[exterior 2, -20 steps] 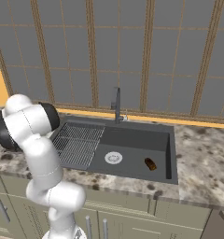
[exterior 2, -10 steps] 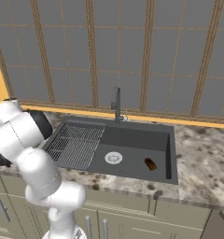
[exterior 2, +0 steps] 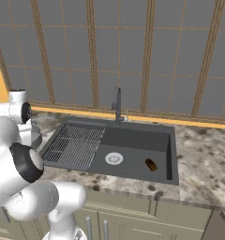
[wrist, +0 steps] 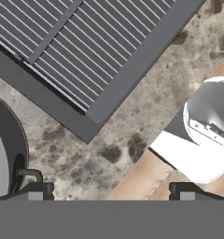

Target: Dump the sweet potato from the pot into the sink. Then turn on the water and wash the sweet potato. Then turn off the water and put the sweet potato back in the pot.

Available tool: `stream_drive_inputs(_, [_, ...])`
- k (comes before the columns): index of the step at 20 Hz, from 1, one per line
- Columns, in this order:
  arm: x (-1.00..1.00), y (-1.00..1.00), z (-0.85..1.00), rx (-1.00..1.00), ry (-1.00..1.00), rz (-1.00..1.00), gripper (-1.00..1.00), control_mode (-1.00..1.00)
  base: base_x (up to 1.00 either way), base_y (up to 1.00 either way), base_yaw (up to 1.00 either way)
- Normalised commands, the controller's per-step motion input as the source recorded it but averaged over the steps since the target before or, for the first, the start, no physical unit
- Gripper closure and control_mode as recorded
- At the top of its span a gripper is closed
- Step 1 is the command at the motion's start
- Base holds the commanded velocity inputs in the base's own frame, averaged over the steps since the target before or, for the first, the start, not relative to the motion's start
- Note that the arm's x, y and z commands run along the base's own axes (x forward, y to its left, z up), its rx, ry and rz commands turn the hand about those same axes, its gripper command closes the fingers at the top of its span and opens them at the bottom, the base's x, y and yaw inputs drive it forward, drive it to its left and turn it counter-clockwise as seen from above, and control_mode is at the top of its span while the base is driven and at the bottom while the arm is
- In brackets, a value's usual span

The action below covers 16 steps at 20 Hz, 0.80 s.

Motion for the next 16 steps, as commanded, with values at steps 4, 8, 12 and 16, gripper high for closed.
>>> stream_drive_inputs(4, [-0.29, -0.88, 0.35, 0.21, 0.00, -0.03, -1.00, -1.00, 0.00, 0.00, 0.00])
stream_drive_inputs(8, [-0.25, -0.85, 0.28, 0.25, -0.01, 0.00, -1.00, -1.00, 0.00, 0.00, 0.00])
stream_drive_inputs(12, [-0.15, -0.81, 0.30, 0.30, 0.00, 0.00, -1.00, -1.00, 0.00, 0.00, 0.00])
stream_drive_inputs(16, [-0.08, -0.83, 0.33, 0.28, -0.03, -0.01, -1.00, -1.00, 0.00, 0.00, 0.00])
